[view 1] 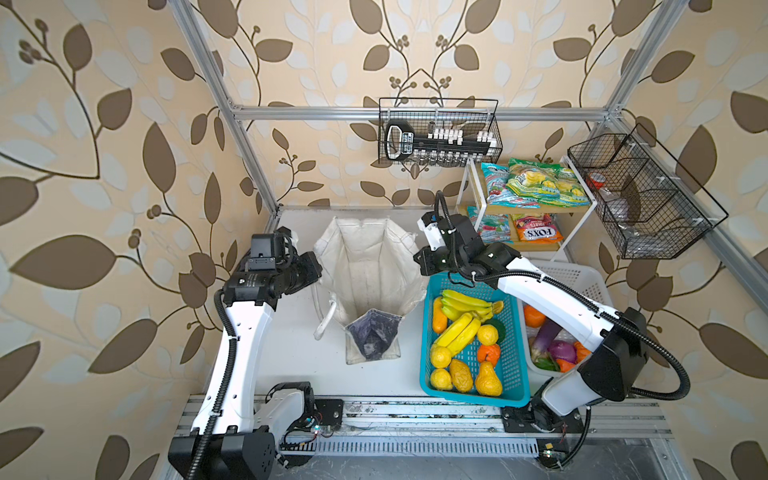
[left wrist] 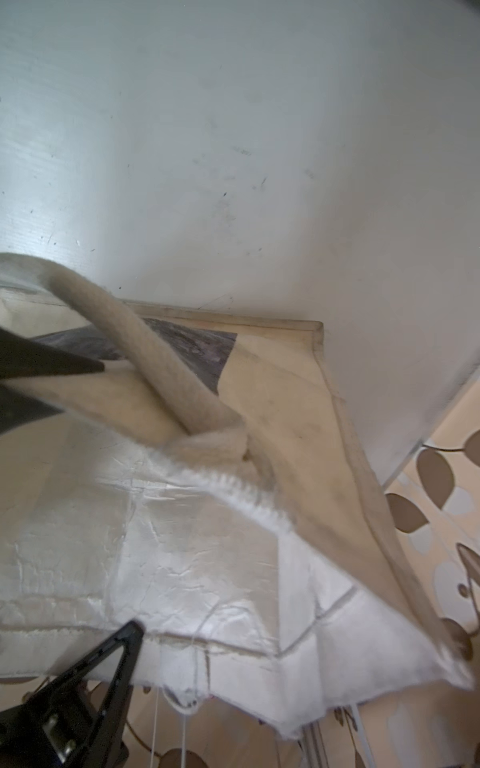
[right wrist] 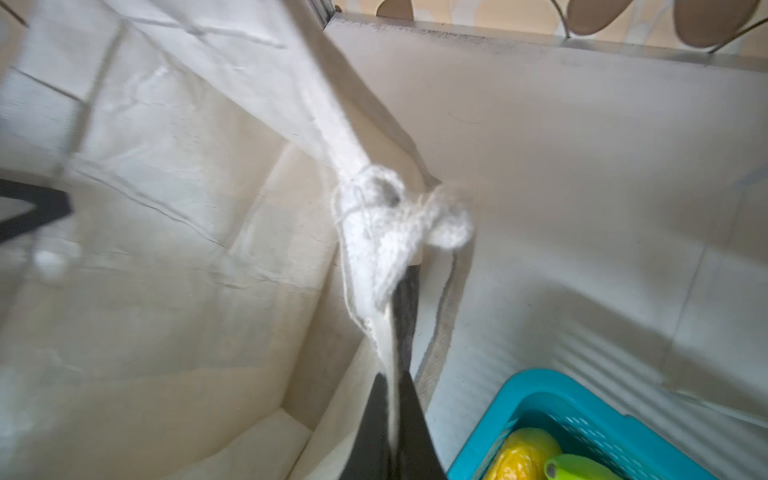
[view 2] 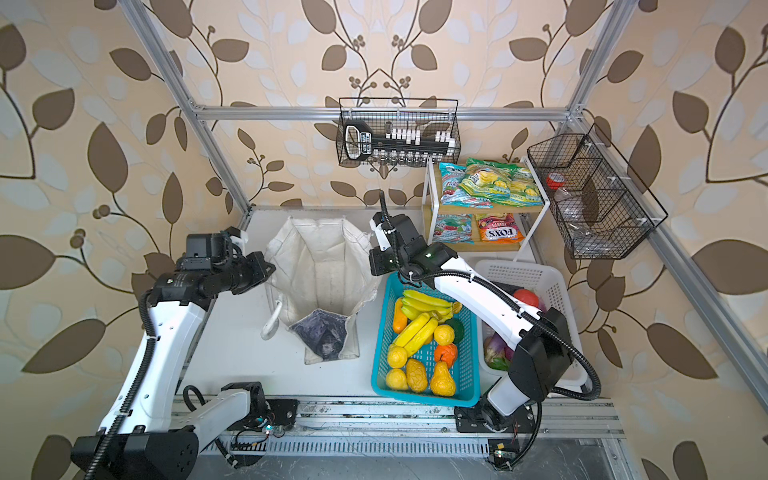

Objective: Place the food into the grocery bag and tie it

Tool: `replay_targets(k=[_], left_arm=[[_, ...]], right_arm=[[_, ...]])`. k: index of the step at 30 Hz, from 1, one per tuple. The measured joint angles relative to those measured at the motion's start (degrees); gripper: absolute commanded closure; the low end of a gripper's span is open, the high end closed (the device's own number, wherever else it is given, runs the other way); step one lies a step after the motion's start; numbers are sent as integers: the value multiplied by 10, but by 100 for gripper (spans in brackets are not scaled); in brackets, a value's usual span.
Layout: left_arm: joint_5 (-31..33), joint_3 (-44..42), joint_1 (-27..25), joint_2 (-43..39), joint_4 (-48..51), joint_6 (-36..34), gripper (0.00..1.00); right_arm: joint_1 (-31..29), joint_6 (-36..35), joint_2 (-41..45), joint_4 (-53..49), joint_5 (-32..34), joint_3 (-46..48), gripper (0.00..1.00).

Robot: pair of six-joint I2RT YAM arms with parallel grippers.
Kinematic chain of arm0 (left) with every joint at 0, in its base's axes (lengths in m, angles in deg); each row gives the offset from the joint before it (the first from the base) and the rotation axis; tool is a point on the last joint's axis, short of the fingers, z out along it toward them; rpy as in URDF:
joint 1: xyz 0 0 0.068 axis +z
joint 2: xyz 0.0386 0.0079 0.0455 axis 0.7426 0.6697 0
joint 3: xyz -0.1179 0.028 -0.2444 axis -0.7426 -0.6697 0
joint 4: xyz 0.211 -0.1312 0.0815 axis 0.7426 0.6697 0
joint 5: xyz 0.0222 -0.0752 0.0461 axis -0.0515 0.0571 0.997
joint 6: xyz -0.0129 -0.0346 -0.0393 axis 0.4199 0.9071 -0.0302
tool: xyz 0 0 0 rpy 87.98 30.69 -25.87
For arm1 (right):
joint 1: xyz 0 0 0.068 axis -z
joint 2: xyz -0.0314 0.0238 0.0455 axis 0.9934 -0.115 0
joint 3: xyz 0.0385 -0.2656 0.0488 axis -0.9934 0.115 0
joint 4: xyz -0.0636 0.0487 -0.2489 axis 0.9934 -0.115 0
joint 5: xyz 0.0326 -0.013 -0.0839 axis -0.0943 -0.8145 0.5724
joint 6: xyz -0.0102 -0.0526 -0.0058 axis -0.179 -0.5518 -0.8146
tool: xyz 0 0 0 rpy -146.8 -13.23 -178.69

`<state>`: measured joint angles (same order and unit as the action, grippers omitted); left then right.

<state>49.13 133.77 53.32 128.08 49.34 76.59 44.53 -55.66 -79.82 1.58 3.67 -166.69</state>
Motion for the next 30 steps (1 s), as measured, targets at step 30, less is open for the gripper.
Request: replay_targets(k=[30], left_arm=[[-41,22,50,-2,49,-28,100]], right_arm=[[-17,-5,53,-104,64,4,97]])
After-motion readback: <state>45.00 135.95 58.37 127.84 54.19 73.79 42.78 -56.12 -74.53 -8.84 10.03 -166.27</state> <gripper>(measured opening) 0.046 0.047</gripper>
